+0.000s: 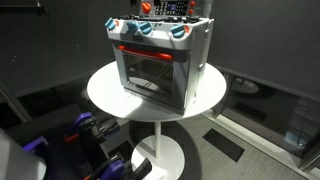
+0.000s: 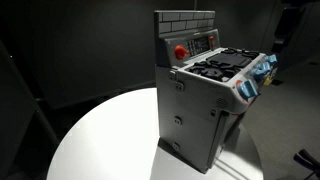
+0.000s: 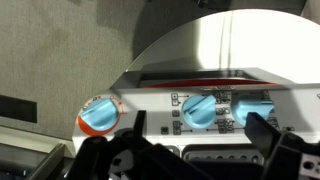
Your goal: Press the right top button on the stove
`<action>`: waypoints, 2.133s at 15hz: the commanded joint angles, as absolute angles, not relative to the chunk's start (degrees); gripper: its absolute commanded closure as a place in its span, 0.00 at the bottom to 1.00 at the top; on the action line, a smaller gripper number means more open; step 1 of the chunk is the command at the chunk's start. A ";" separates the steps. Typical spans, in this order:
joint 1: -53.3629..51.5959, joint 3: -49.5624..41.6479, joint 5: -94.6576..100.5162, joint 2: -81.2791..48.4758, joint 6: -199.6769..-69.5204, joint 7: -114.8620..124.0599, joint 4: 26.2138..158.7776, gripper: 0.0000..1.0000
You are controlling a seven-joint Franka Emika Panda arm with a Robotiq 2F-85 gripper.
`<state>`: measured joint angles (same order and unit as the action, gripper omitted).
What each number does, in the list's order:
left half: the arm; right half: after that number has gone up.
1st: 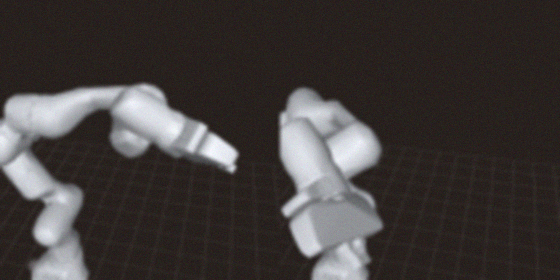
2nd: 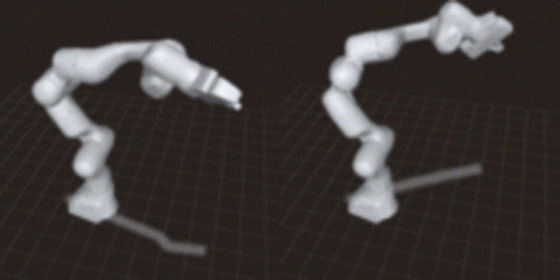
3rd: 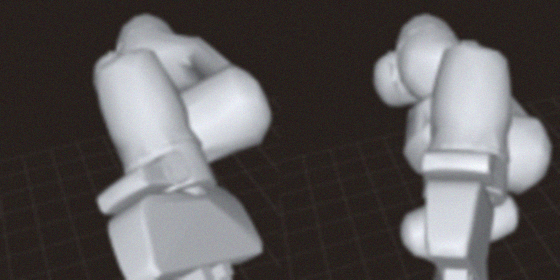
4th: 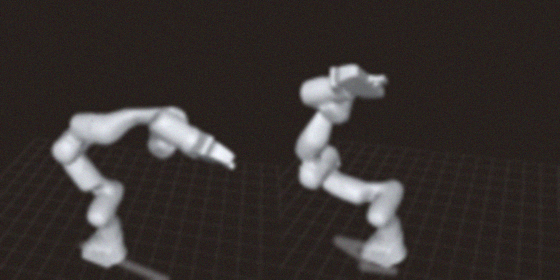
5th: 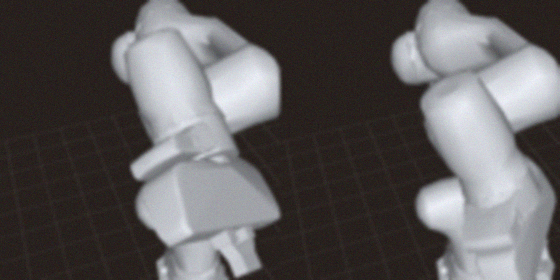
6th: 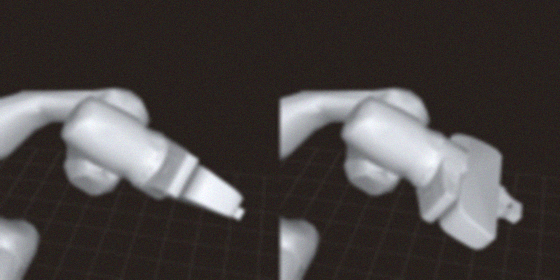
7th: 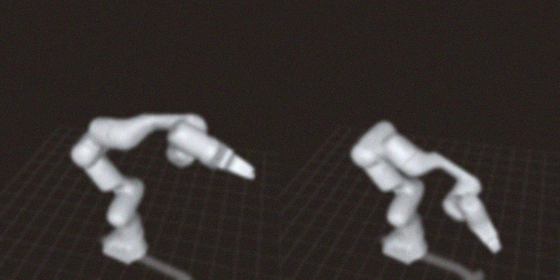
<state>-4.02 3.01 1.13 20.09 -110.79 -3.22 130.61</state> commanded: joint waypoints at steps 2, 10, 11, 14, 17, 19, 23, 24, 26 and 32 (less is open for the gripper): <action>-3.99 3.06 1.12 20.07 -110.64 -3.21 130.45 0.00; -3.04 3.00 1.58 17.12 -114.54 -0.69 125.16 0.00; -2.85 3.00 1.78 16.59 -115.67 -0.25 124.28 0.00; -2.01 2.72 1.92 14.40 -118.43 1.03 121.40 0.00; -1.01 2.36 2.12 11.73 -121.18 2.77 118.94 0.00; -0.24 2.15 2.58 9.86 -123.33 4.29 117.86 0.00; 0.90 1.57 3.42 6.01 -126.27 7.57 115.96 0.00; 1.04 1.41 3.56 4.99 -126.60 8.30 115.36 0.00; 1.06 1.12 3.19 3.29 -127.26 9.02 114.36 0.00; 0.70 0.75 3.05 -0.87 -127.86 10.05 110.93 0.00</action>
